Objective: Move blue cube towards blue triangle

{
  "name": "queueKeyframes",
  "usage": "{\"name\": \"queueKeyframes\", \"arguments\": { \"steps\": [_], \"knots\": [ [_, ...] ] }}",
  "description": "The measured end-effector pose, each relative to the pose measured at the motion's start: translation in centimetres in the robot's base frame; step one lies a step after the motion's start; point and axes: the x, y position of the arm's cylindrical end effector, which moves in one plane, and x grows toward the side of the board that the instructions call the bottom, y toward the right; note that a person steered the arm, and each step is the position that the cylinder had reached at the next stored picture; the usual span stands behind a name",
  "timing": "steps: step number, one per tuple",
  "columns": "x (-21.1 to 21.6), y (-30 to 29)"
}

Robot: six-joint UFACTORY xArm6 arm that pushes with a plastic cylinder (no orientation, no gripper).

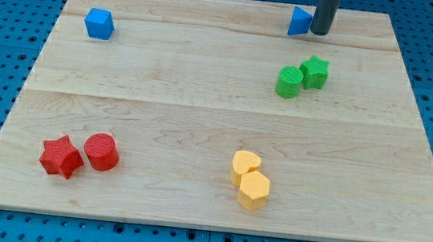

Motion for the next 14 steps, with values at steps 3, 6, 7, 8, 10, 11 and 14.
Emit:
{"name": "queueKeyframes", "arguments": {
  "steps": [3,6,7,8,10,11,14],
  "knots": [
    [-2.1,-6.6],
    [7.5,-19.5],
    [12.2,-27.0],
    [11.2,-37.4],
    [4.0,-37.6],
    [3.2,-36.9],
    [3.7,-38.3]
  ]
}}
